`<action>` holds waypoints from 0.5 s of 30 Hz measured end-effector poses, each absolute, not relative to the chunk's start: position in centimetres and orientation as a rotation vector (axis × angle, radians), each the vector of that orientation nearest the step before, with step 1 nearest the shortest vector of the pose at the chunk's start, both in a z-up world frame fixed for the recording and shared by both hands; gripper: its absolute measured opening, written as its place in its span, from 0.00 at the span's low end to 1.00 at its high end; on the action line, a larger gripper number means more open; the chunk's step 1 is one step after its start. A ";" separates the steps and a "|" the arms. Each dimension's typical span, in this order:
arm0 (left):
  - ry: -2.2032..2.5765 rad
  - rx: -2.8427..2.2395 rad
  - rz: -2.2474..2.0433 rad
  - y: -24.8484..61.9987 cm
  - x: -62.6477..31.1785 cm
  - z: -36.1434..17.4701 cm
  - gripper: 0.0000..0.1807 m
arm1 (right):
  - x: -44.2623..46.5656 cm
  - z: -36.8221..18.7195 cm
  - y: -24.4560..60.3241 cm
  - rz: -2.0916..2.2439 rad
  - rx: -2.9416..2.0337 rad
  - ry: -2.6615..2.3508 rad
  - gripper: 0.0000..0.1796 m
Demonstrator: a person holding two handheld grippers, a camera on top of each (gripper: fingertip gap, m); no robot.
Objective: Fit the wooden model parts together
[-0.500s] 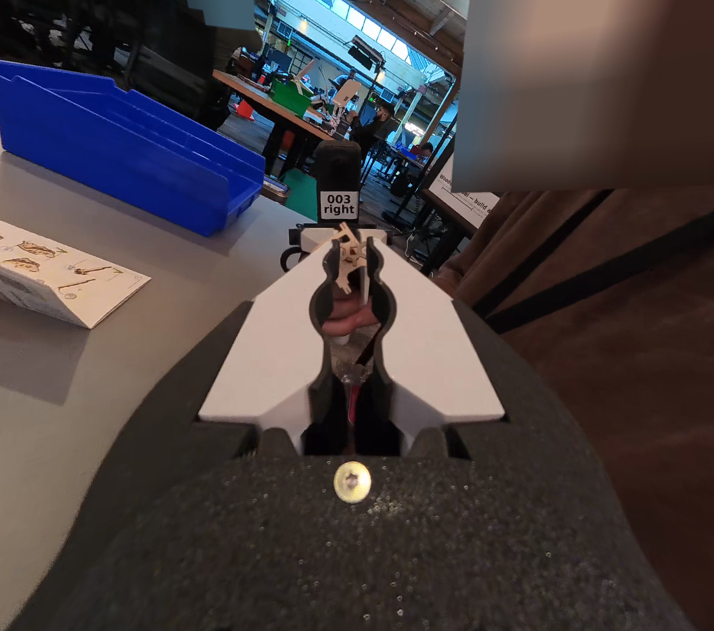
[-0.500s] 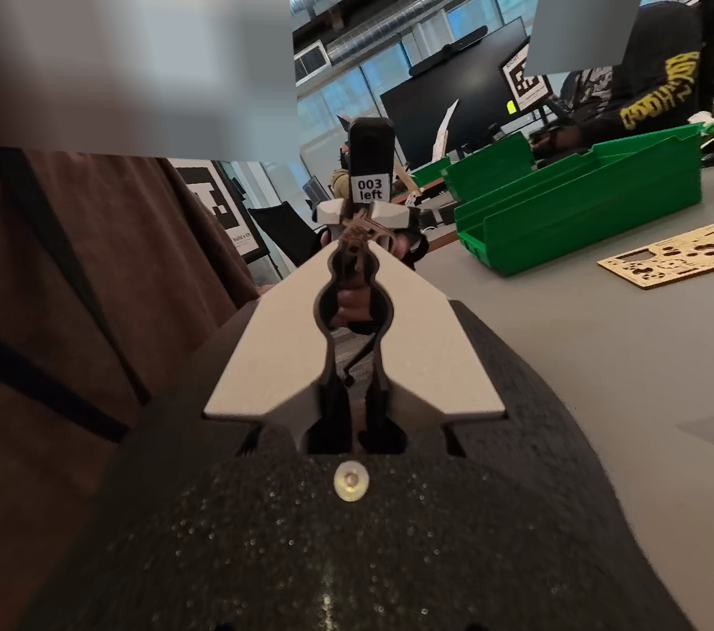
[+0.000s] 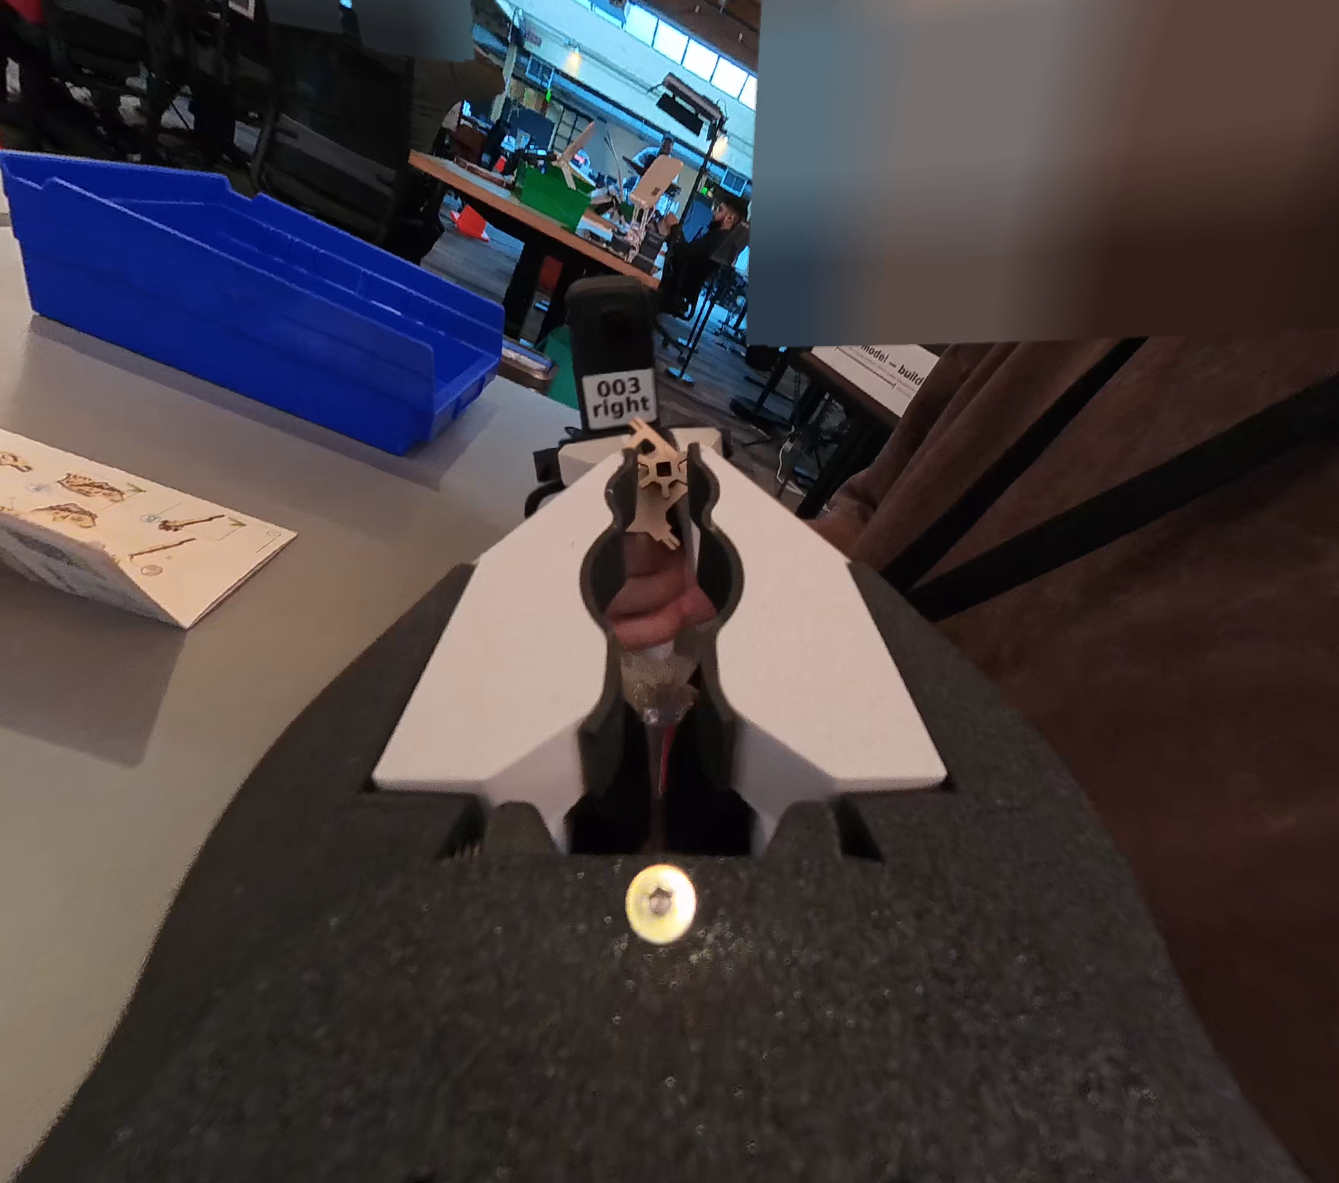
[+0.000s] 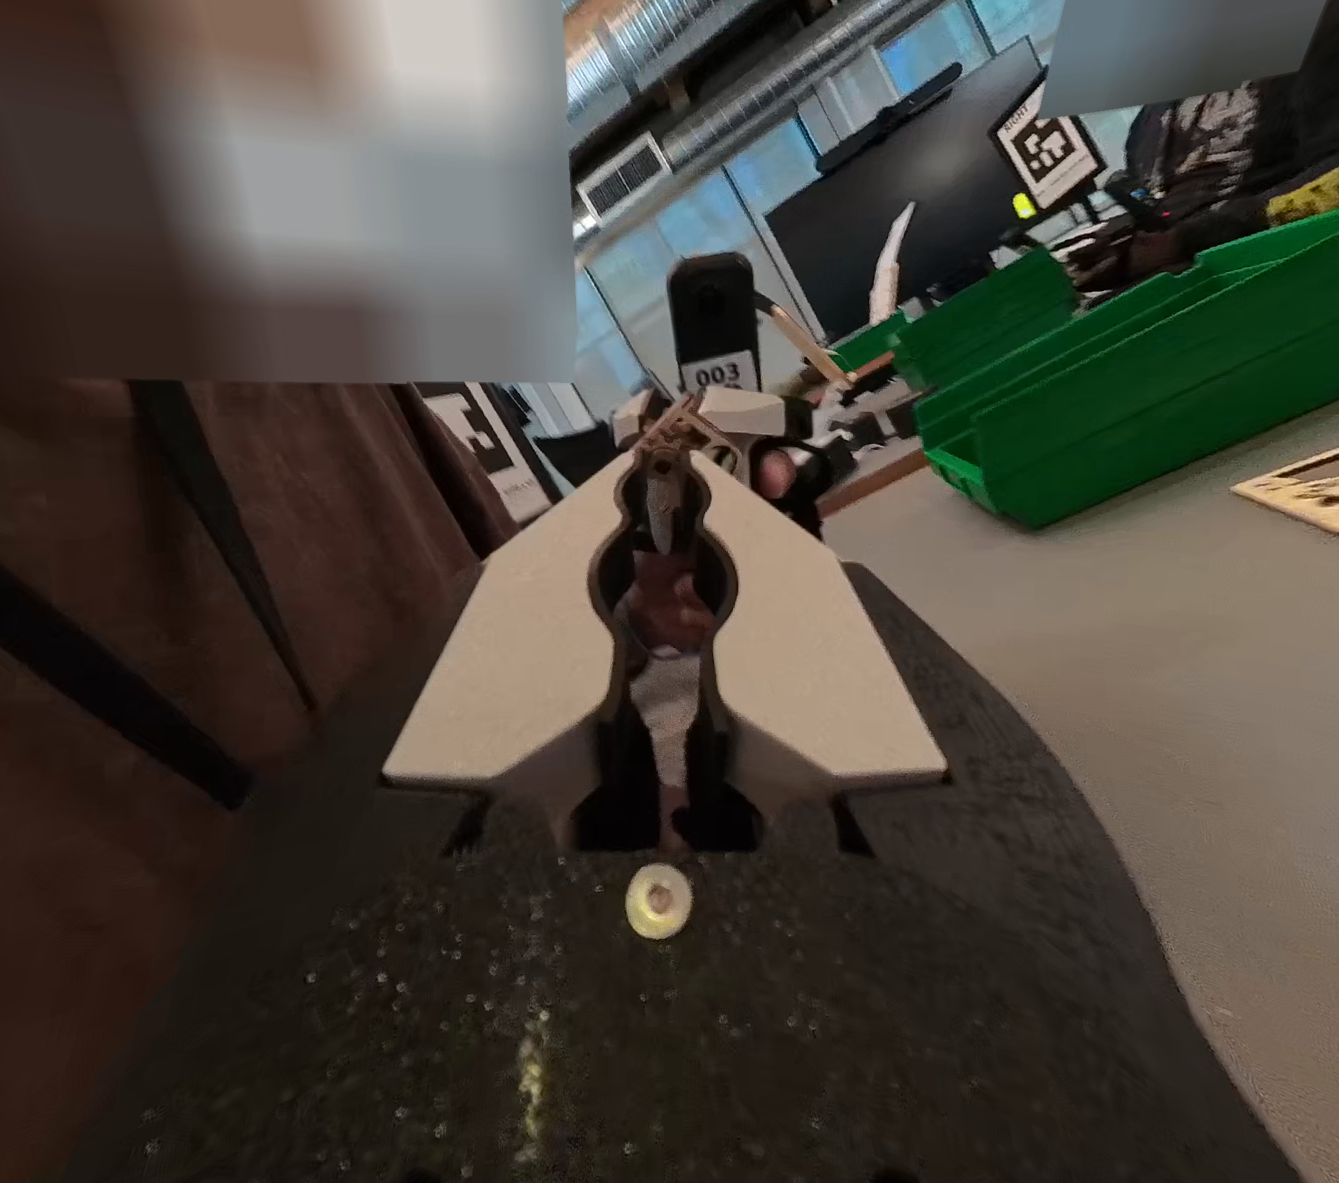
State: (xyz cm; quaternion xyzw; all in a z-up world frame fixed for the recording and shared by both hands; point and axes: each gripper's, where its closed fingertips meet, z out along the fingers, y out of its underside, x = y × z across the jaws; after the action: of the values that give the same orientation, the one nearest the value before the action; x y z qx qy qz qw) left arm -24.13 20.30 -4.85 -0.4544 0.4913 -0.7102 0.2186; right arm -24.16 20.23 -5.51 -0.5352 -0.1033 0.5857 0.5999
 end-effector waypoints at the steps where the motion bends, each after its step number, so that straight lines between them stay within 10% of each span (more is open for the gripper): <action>1: 1.348 -1.244 -1.973 20.2 -24.1 -4.6 0.06 | -24.2 -5.3 20.1 1.422 -1.210 -0.204 0.04; 15: 1.313 -1.206 -1.801 19.7 -24.0 -3.7 0.06 | -24.4 -4.7 19.9 1.597 -1.066 -0.126 0.04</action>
State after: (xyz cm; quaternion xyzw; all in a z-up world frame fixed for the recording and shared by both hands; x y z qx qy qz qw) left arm -24.01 19.69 -3.66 -0.4541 0.4946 -0.6781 0.2990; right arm -24.43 19.86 -4.66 -0.4546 -0.0539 0.6810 0.5716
